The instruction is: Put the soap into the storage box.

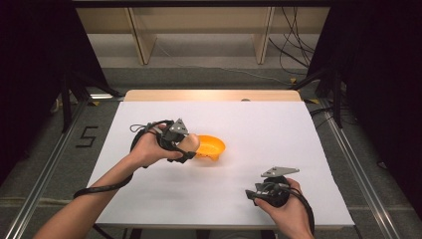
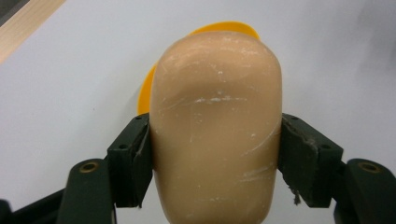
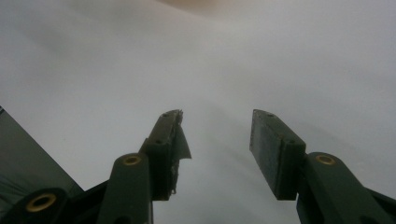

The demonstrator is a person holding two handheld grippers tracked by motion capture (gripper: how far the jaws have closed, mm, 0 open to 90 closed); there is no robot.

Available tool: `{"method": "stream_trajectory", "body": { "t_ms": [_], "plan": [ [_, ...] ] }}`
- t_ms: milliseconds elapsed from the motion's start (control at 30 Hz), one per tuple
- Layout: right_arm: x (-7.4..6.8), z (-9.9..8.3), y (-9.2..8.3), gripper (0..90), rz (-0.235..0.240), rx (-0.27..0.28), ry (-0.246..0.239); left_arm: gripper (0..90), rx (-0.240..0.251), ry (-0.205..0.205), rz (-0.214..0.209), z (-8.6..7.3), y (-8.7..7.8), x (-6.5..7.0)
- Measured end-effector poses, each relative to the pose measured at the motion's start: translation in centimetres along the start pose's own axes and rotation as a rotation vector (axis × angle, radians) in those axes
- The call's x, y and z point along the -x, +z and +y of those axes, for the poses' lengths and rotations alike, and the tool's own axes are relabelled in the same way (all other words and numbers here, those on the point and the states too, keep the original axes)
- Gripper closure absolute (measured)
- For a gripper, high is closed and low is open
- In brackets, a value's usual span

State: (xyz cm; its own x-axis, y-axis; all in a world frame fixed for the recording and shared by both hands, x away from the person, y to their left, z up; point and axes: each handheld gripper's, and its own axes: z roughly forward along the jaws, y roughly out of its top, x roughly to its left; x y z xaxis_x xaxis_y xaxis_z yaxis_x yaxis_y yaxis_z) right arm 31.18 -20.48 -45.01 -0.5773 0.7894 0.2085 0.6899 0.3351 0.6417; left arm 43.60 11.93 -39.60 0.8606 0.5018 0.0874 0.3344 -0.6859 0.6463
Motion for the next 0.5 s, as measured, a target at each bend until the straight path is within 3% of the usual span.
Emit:
{"method": "stream_trajectory", "body": {
  "t_ms": [500],
  "plan": [
    [0.05, -0.1, -0.16, 54.1, -0.004, 0.007, 0.003, 32.4, -0.002, 0.013, -0.007, 0.71, 0.44, -0.22]
  ]
}}
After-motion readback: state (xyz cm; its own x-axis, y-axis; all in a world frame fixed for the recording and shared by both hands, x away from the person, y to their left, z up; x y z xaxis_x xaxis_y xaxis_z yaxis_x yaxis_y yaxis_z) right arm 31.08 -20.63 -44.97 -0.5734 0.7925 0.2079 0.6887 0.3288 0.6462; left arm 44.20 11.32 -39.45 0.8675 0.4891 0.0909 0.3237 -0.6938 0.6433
